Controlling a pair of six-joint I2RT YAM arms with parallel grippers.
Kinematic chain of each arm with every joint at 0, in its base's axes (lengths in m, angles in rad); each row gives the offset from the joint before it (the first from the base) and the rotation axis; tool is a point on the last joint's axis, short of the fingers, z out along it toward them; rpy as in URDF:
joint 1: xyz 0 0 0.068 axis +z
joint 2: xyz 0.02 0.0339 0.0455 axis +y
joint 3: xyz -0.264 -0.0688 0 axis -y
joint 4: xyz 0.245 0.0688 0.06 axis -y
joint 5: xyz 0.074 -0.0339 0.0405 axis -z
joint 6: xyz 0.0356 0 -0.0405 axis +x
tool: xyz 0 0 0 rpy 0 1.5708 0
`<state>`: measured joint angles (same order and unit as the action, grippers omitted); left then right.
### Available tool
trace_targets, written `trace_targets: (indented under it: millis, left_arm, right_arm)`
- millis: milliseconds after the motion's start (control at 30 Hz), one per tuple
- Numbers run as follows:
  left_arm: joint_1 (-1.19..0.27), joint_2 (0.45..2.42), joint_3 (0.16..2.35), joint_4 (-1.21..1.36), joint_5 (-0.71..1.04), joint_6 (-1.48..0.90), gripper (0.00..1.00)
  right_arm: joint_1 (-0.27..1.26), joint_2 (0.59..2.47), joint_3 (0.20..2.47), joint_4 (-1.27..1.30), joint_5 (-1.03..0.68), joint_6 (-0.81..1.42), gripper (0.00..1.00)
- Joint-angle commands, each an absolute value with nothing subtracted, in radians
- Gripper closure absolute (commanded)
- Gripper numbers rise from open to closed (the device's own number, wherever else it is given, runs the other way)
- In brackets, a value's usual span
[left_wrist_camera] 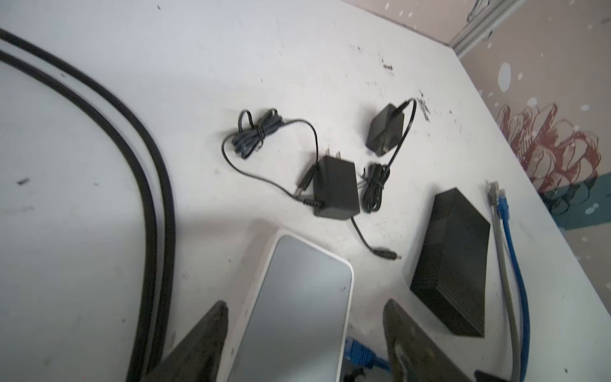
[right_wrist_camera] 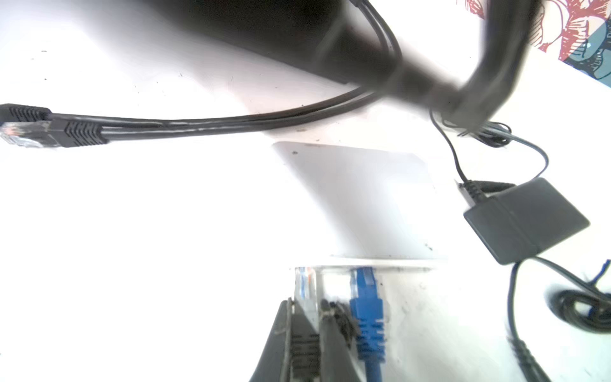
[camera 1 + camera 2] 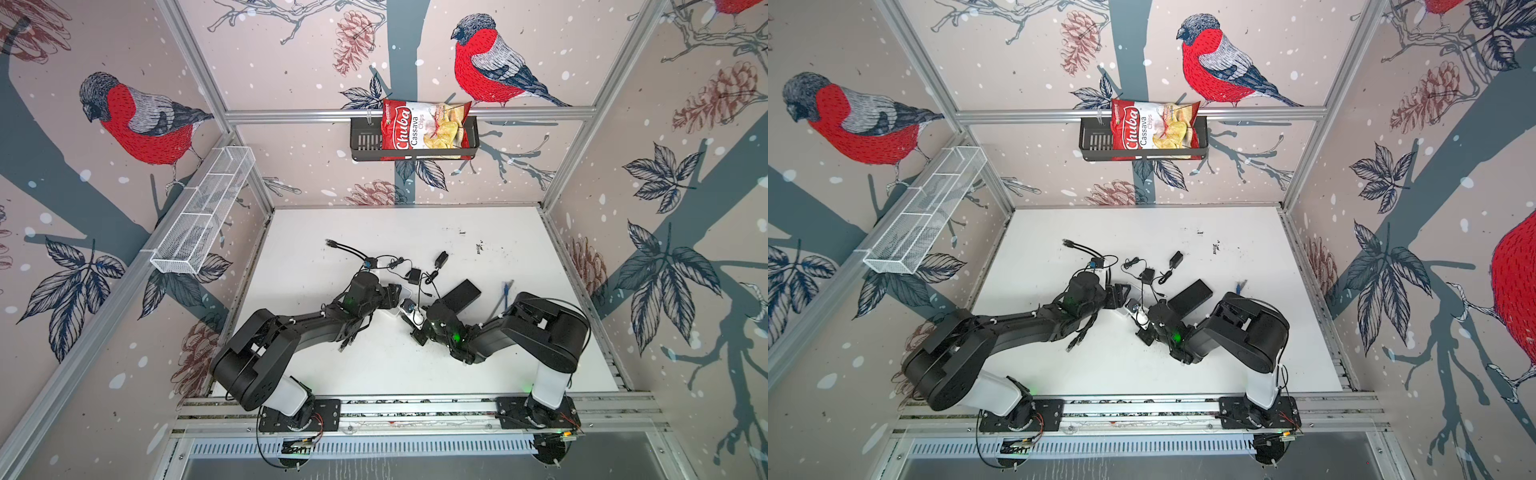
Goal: Insert the plug into the switch port
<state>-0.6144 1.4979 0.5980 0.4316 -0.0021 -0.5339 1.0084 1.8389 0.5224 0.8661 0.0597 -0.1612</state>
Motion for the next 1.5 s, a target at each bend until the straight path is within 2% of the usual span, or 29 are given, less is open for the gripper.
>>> trace_targets:
  millis: [0, 333, 500, 633, 867, 1467]
  left_arm:
    - [-0.608, 1.497, 0.644, 0.336, -0.114, -0.503, 0.37]
    - [-0.604, 1.668, 0.783, 0.172, -0.184, -0.449, 0.82]
    - [-0.604, 1.724, 0.807, 0.156, -0.179, -0.466, 0.95]
    - [-0.606, 1.733, 0.804, 0.149, -0.171, -0.463, 1.0]
    - [-0.619, 1.744, 0.785, 0.194, -0.084, -0.434, 1.0]
    - [-0.695, 1.765, 0.765, 0.102, -0.041, -0.5, 1.0]
  right_arm:
    - [1.011, 1.845, 0.519, 0.835, 0.076, -0.166, 0.99]
    - [1.011, 1.852, 0.523, 0.837, 0.072, -0.166, 0.99]
    - [1.01, 1.852, 0.525, 0.835, 0.075, -0.166, 0.99]
    - [1.01, 1.853, 0.528, 0.835, 0.077, -0.166, 0.99]
    - [1.01, 1.864, 0.541, 0.836, 0.078, -0.168, 0.99]
    - [1.009, 1.864, 0.552, 0.836, 0.14, -0.152, 0.99]
